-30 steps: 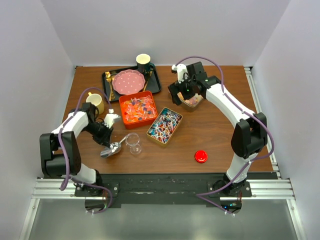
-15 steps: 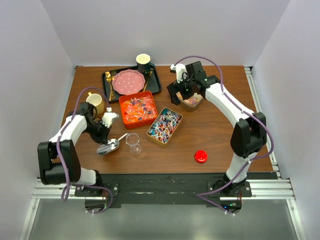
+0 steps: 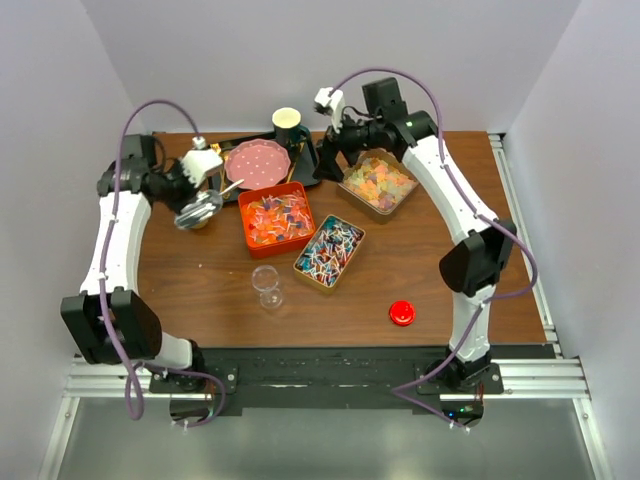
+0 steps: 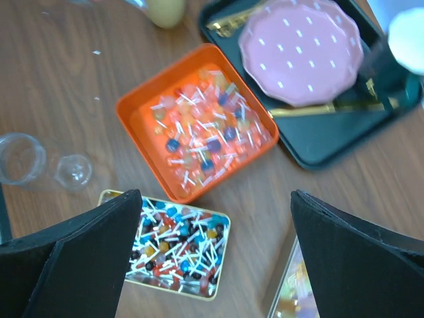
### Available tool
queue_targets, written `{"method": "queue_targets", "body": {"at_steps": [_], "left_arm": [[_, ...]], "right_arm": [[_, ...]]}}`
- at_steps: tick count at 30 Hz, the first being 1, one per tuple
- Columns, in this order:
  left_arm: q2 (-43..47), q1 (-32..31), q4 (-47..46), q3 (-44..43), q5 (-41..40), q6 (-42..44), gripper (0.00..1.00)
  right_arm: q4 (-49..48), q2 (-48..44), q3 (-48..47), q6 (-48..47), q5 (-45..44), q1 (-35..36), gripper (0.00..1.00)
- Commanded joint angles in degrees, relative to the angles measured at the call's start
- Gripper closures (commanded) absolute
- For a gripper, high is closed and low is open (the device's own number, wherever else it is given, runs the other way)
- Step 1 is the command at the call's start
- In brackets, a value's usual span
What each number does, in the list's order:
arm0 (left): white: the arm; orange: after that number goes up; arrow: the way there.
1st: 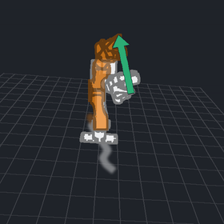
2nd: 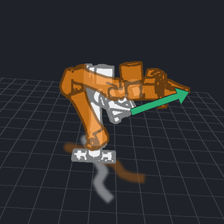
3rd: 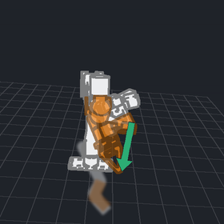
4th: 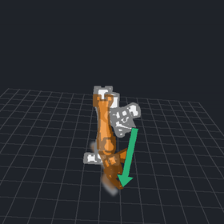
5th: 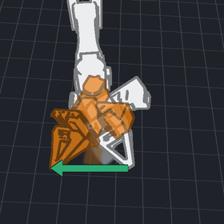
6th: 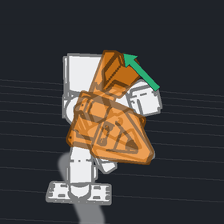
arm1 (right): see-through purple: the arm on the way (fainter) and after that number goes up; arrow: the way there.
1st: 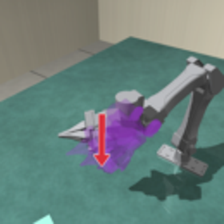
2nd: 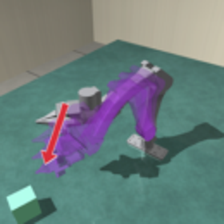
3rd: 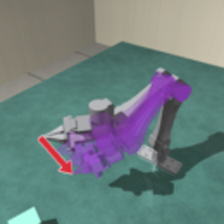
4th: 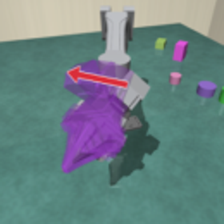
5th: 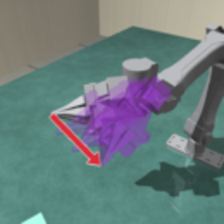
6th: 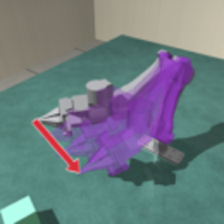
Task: Pack the candies
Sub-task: Pick up the spatula from the center of the board.
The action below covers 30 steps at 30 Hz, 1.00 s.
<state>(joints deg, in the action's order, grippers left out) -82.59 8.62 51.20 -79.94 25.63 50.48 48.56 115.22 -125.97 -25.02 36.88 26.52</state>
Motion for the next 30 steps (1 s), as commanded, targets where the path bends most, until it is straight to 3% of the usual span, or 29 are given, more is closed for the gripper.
{"method": "queue_targets", "body": {"at_steps": [1,6,10,16,30], "left_arm": [[-1.69,-7.82,0.04,-3.73,4.87,-1.34,1.00],[-3.28,-12.48,-2.41,-6.01,7.06,-4.94,1.00],[-2.32,-14.33,-4.44,-5.84,9.35,-7.49,1.00],[-1.96,-17.85,-5.23,-5.66,10.67,-9.70,1.00],[-2.32,-19.17,-7.87,-5.40,12.60,-13.48,1.00]], "right_arm": [[6.12,0.36,-5.42,-7.76,5.57,3.26,0.02],[2.43,-1.13,-1.65,-12.95,3.19,6.43,0.05],[-5.82,-2.80,2.04,-9.00,5.56,7.05,0.09],[-8.56,-1.32,2.40,-6.89,7.06,7.58,0.14],[0.66,2.38,-1.47,-11.19,8.20,7.67,0.33]]}}
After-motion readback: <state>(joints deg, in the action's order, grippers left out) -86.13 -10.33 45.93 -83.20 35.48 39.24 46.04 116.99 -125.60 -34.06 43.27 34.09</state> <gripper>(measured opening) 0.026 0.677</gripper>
